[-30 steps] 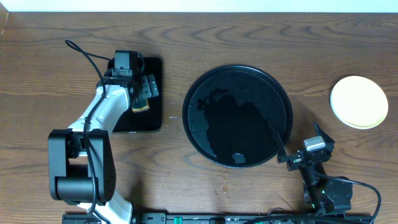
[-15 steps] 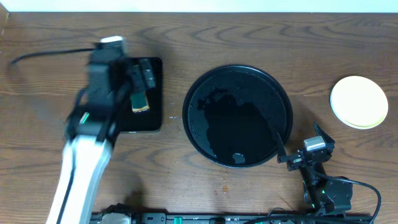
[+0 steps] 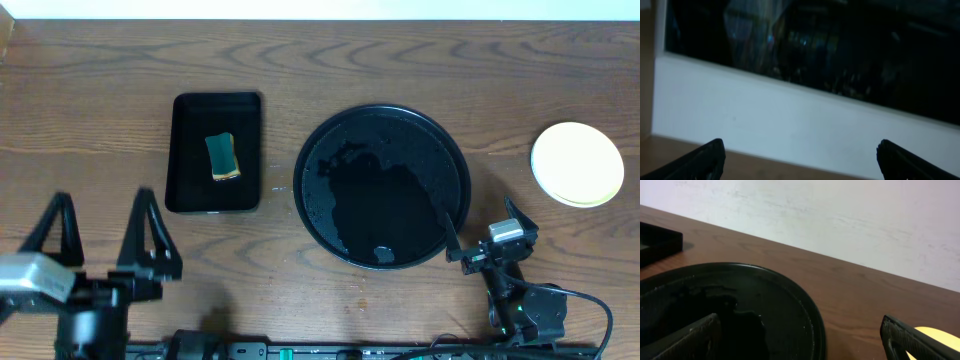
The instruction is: Clean dirty plates on tray and stack at the side
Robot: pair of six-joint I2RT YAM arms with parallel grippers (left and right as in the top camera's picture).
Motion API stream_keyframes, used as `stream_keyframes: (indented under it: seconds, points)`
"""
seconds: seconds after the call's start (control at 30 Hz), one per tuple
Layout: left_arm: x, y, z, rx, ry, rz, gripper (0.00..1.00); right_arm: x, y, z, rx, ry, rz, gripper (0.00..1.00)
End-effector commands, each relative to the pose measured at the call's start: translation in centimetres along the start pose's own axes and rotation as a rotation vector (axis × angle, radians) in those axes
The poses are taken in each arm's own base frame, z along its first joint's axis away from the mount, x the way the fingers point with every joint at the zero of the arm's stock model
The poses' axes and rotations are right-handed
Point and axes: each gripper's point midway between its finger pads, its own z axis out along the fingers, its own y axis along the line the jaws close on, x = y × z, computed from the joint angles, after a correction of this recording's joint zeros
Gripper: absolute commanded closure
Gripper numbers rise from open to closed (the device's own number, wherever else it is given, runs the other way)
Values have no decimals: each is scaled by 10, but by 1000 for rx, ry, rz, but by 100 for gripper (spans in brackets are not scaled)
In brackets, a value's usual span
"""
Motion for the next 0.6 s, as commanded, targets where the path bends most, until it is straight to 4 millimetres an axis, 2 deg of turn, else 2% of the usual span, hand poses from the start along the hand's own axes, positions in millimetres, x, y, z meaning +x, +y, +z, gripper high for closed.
stream_keyframes:
  seconds: [0.0, 0.17, 0.23, 0.3, 0.37, 0.57]
  points:
    - [25, 10, -11, -29, 74, 18, 4, 1, -4, 0, 16, 1, 11, 1]
    - [100, 33, -28, -88, 250, 34, 4, 1, -4, 0, 16, 1, 11, 1]
    - [127, 42, -27, -106, 281, 33, 4, 1, -4, 0, 16, 1, 11, 1]
    - [143, 47, -21, -108, 257, 31, 4, 1, -4, 0, 16, 2, 11, 1]
    - [145, 49, -11, -96, 171, 9, 4, 1, -4, 0, 16, 1, 11, 1]
    - [119, 47, 13, -26, -164, -118, 4, 1, -4, 0, 16, 1, 11, 1]
